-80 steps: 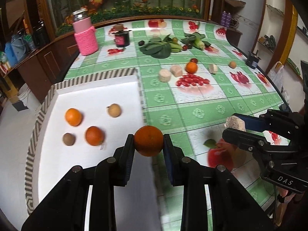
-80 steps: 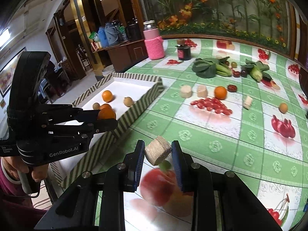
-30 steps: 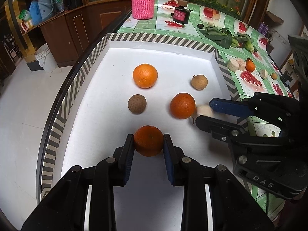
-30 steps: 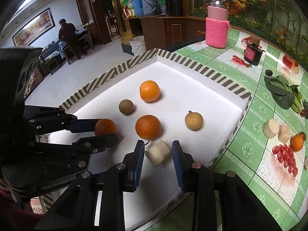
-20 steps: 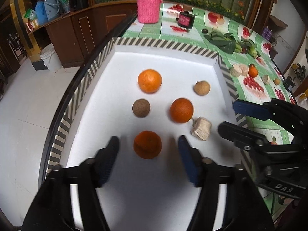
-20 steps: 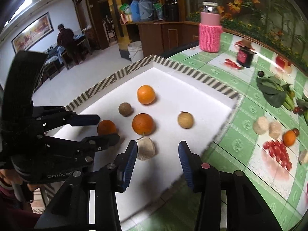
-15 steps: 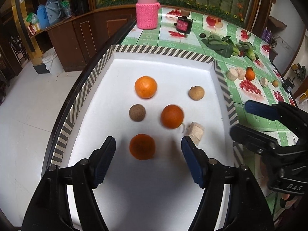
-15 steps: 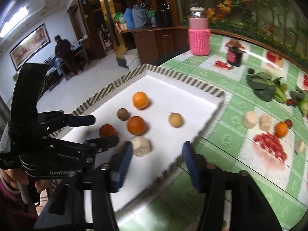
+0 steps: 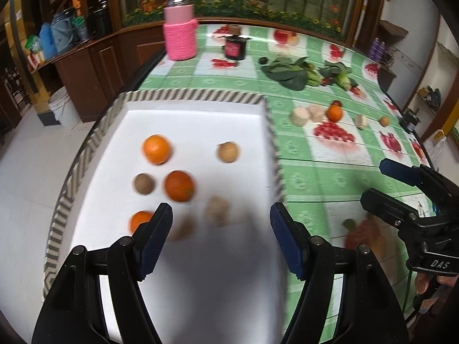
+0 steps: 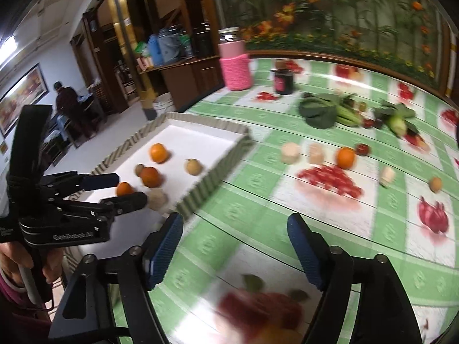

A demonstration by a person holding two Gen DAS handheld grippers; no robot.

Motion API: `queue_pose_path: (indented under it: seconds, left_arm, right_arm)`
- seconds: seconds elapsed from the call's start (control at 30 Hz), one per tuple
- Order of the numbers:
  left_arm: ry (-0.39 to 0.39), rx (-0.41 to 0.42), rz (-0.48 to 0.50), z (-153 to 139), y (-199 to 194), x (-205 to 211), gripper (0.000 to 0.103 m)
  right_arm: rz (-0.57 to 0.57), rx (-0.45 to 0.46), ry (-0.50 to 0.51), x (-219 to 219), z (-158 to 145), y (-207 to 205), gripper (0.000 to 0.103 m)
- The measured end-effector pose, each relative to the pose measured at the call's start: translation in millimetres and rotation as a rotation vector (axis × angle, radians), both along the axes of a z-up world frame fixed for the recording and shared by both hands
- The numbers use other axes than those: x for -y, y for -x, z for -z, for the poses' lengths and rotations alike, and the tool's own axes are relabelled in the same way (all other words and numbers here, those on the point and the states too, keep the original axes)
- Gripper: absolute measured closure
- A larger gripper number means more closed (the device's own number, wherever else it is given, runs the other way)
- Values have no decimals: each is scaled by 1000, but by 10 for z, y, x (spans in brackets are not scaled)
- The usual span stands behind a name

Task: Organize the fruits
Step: 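Withdraw both open tools from the tray back over the table, then close the left gripper on a brown textured ball while the right gripper closes on an orange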

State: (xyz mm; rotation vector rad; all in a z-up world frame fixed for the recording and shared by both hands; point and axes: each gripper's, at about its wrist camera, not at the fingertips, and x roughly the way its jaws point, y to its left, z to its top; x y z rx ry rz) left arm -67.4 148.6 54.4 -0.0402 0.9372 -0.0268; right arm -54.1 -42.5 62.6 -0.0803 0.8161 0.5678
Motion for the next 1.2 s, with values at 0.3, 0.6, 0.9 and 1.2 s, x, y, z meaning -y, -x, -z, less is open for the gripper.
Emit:
queue_pose_path:
  seconds: [0.3, 0.6, 0.9, 1.2]
  left_arm:
    - [1, -20, 121, -40, -257, 530, 33]
    - [-22, -49, 210, -25, -794, 881, 33]
    - [-72, -97, 302, 144, -1376, 1096, 33]
    - [-131, -128, 354, 349, -1660, 1185, 34]
  right_arm:
    - [120, -39, 9, 641, 86, -102, 24]
    - [153, -61, 40, 957, 165, -300, 24]
    - [128, -38, 80, 923, 128, -823, 24]
    - [75, -50, 113, 746, 220, -1249, 24]
